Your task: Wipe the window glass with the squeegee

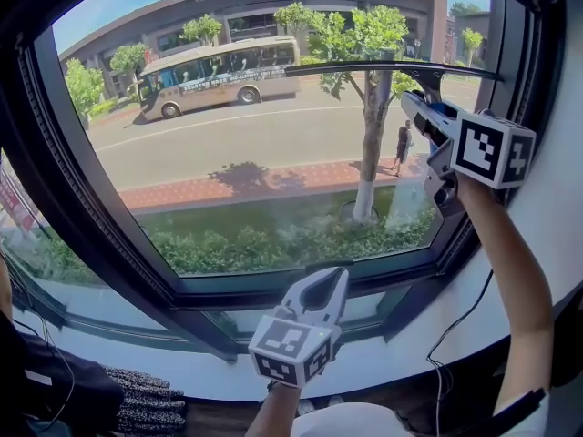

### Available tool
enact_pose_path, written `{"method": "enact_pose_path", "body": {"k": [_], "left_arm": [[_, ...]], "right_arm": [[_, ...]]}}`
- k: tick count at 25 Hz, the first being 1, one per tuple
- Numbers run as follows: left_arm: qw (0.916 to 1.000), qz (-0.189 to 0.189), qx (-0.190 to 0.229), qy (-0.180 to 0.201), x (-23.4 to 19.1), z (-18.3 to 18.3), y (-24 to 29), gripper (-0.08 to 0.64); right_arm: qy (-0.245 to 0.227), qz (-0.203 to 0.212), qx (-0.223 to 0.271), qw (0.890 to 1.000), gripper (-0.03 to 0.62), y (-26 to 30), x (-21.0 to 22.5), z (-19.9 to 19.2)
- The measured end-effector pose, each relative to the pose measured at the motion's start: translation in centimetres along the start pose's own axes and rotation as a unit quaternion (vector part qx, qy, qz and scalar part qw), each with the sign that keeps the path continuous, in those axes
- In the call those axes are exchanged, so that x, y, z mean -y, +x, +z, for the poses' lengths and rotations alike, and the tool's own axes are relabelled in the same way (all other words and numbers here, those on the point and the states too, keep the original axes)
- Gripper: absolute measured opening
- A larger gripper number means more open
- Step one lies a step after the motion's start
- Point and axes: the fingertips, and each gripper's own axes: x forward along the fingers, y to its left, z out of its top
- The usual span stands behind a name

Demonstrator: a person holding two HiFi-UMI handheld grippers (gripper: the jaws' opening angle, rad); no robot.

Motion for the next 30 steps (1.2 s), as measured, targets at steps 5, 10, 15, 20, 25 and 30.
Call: {"method": "enact_pose_path", "body": {"k": [5,10,15,20,25,30], "left_arm": [[1.0,0.0,0.001,-0.003,0.0,-0.1,-0.1,-0.005],[1.0,0.0,0.002,-0.003,-0.1,-0.2,-0.1,-0.005],[1.0,0.001,-0.002,-0.004,-0.1,-0.3,-0.2,-0.005],[1.0,0.002,-0.002,-0.004,-0.4,-0.2,-0.3,-0.005],[1.0,0.001,-0.005,-0.001,-0.6,-0.5,-0.2,-0.005],[1.0,0.0,-0.005,-0.003,-0.8,-0.4,-0.1,-0.005]], "right_arm": [[0.006,-0.001,-0.007,1.0,0.077,-0.2,0.0,-1.0],[0.007,-0.003,-0.008,1.0,0.077,-0.2,0.0,-2.0],[0.009,-0.004,-0.008,1.0,0.077,-0.4,0.0,-2.6],[0.011,-0.004,-0.008,1.0,0.077,-0.4,-0.1,-3.2],[0.01,-0.004,-0.01,1.0,0.077,-0.5,-0.1,-4.1],[0.018,-0.006,-0.008,1.0,0.077,-0.4,-0.2,-4.4]]}}
